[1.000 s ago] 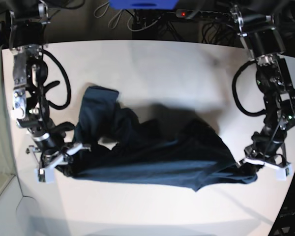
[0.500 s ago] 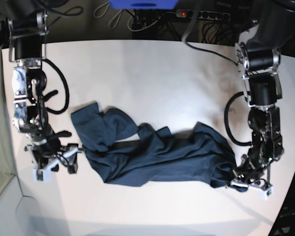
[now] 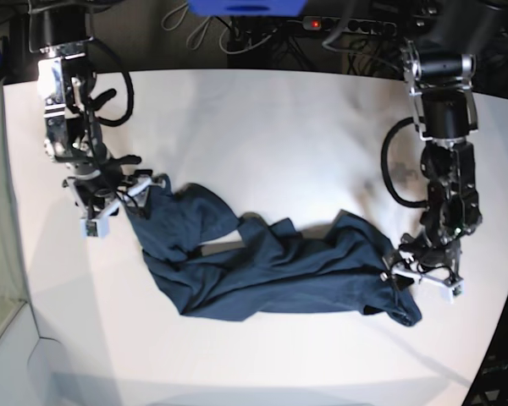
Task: Layout the t-shirt on the table in an organized manner, then fold the t-shirt properly
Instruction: 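Stretch the shirt between both grippers and lay it on the table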
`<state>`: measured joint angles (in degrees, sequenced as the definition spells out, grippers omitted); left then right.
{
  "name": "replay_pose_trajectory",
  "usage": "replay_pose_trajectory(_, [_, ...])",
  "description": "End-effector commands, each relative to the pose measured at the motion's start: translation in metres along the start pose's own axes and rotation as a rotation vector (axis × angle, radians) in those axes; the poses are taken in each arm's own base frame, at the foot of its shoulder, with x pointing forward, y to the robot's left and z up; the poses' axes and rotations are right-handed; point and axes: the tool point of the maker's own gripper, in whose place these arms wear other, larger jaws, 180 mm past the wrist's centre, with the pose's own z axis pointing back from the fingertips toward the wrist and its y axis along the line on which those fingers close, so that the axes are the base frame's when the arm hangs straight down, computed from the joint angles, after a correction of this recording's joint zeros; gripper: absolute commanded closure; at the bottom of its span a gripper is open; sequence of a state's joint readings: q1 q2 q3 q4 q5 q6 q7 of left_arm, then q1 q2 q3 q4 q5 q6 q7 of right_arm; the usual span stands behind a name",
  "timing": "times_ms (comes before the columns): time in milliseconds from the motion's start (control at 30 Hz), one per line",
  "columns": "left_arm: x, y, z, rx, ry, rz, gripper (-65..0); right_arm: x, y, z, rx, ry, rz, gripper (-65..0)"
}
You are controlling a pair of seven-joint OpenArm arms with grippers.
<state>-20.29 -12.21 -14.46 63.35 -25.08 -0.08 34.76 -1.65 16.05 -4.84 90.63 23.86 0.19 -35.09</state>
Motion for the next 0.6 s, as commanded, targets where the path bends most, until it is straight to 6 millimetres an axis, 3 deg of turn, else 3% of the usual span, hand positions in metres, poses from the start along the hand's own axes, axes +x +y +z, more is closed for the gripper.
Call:
replay_pose_trajectory(0, [0.017,-0.001,0.006,-0.008,-0.055,-0.014,-44.5,0.015,0.006,0.000,0.019,-0.045,0.018,-38.5])
replay_pose_trajectory(133, [-0.001,0.005,0.019,-0.005,-0.051,-0.037,-44.5,-0.011,0.027,0.002,0.067,0.010,0.046,-38.5])
replay_pose_trajectory(267, [-0.017,0.020,0.024,0.021,-0.031,-0.031,-44.5,-0.019,0.046,-0.002,0.103,0.021,0.041,-38.5])
replay_pose_trajectory(367, [-0.016,0.040,0.029,0.059,-0.039,0.006,-44.5,-0.026,0.043,-0.008,0.093,0.024,0.028,-38.5])
replay_pose_trajectory(567, [-0.021,0.053,0.032,0.085,-0.030,0.026,-44.5,-0.033,0.030,-0.023,0.062,0.046,0.016,-38.2])
